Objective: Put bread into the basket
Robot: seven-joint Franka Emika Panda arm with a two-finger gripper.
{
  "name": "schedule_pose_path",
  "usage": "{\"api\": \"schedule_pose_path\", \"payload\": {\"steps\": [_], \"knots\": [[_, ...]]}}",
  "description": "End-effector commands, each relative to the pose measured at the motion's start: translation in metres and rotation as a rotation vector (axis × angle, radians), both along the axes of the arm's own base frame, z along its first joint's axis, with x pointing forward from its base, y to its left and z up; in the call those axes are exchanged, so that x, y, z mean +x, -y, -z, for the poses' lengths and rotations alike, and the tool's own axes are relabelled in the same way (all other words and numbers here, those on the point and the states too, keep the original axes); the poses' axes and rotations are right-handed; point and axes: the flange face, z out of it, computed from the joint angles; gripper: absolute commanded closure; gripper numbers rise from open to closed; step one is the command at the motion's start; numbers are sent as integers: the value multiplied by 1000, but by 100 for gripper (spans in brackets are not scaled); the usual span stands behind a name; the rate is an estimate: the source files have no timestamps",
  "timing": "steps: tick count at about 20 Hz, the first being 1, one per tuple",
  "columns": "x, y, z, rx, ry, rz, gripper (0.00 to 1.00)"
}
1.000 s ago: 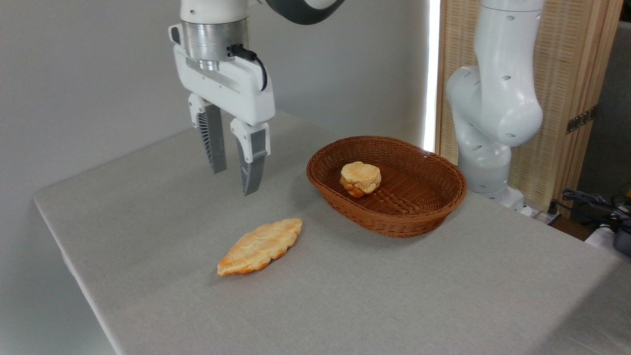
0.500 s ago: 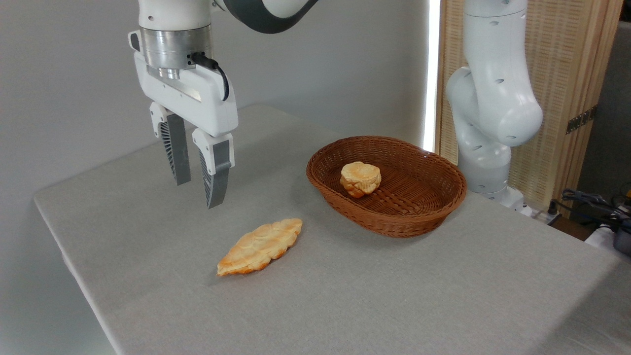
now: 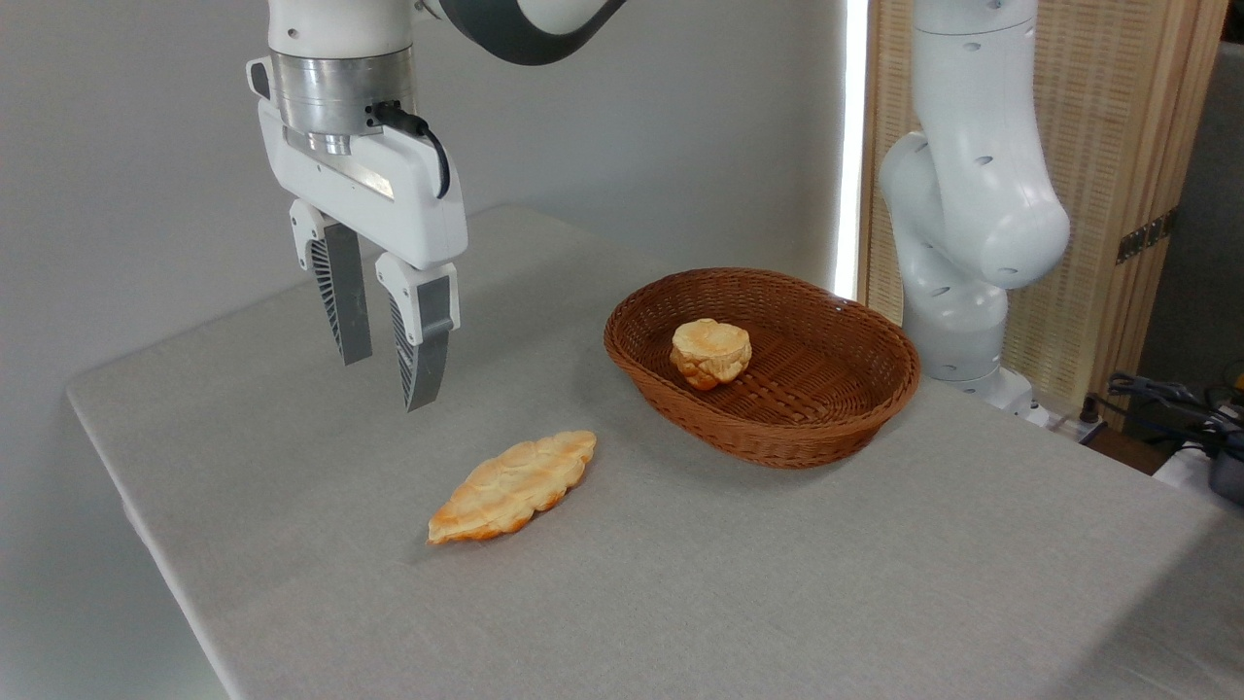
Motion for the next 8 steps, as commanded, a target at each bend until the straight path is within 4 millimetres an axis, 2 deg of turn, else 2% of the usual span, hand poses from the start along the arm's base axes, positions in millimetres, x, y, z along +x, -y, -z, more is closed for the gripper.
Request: {"api": "schedule_pose_path", "payload": {"steps": [1,8], "knots": [[0,-5,-6,-27,-18,5,0],[-3,-23,-8,-44,-37,-12,0]]}}
